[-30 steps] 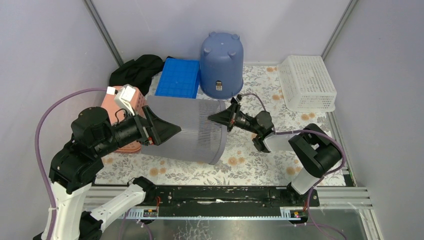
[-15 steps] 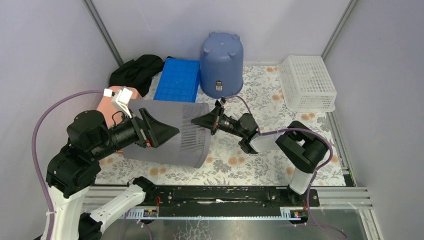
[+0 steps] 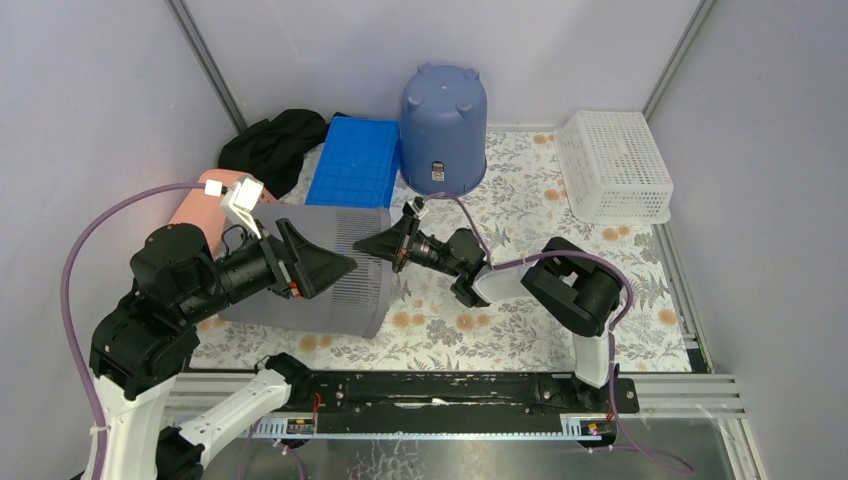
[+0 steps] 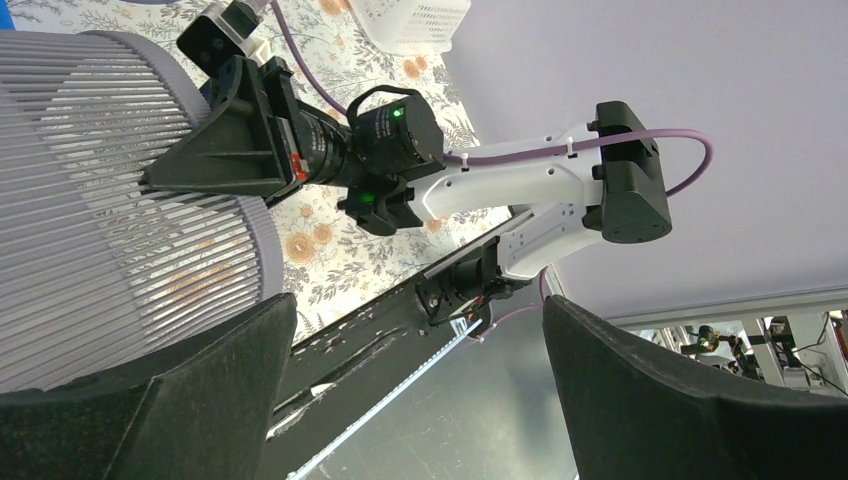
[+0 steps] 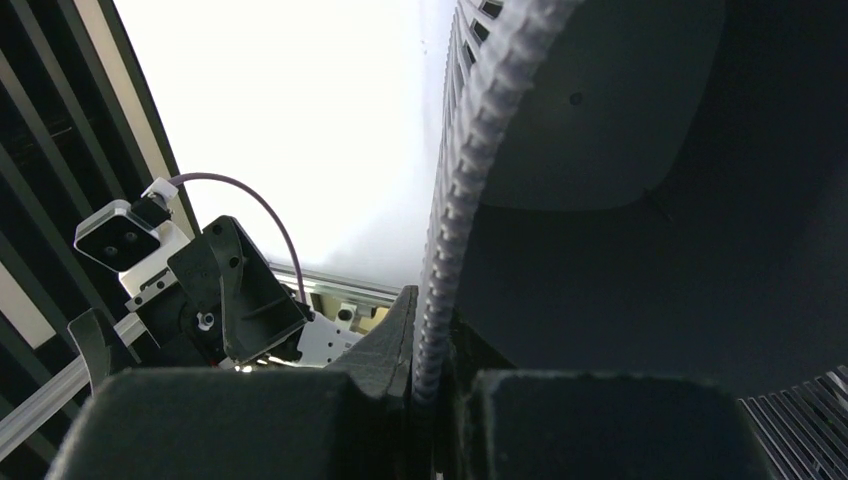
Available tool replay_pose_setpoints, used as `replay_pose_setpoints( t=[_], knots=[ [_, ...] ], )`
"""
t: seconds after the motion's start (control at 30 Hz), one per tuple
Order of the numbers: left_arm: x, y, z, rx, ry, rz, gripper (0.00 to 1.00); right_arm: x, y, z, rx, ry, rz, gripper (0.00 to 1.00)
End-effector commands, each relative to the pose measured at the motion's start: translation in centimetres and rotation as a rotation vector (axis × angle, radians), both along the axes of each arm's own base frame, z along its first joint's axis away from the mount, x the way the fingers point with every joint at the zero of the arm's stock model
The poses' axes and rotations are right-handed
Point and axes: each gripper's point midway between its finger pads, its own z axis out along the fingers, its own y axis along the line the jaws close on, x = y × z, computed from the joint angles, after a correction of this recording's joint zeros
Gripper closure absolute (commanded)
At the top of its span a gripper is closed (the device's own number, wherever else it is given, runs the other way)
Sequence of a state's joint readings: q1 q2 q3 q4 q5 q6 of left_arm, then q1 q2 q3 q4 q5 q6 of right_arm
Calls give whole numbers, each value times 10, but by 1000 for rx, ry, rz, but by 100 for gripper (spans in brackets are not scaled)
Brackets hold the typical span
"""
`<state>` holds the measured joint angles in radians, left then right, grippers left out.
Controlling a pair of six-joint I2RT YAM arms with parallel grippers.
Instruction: Turn the large container upside down
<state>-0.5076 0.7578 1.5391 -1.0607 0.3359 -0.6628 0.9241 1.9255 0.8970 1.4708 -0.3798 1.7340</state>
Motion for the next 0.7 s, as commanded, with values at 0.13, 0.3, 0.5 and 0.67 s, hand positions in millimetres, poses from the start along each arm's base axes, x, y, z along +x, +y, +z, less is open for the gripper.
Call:
replay_pose_setpoints(
  t=[0.13, 0.3, 0.5, 0.67],
  knots=[
    [-6, 0, 1, 1, -14, -26, 0, -8, -19, 66, 240, -168, -46, 100],
    [-6, -1, -2, 4, -5, -28, 0, -12, -21, 34, 164, -141, -46, 100],
    [-2, -3, -4, 9, 2, -28, 0, -17, -26, 7, 99, -110, -41, 96],
    [3, -4, -9, 19, 10, -22, 0, -20, -31, -7, 64, -92, -39, 78]
  ],
)
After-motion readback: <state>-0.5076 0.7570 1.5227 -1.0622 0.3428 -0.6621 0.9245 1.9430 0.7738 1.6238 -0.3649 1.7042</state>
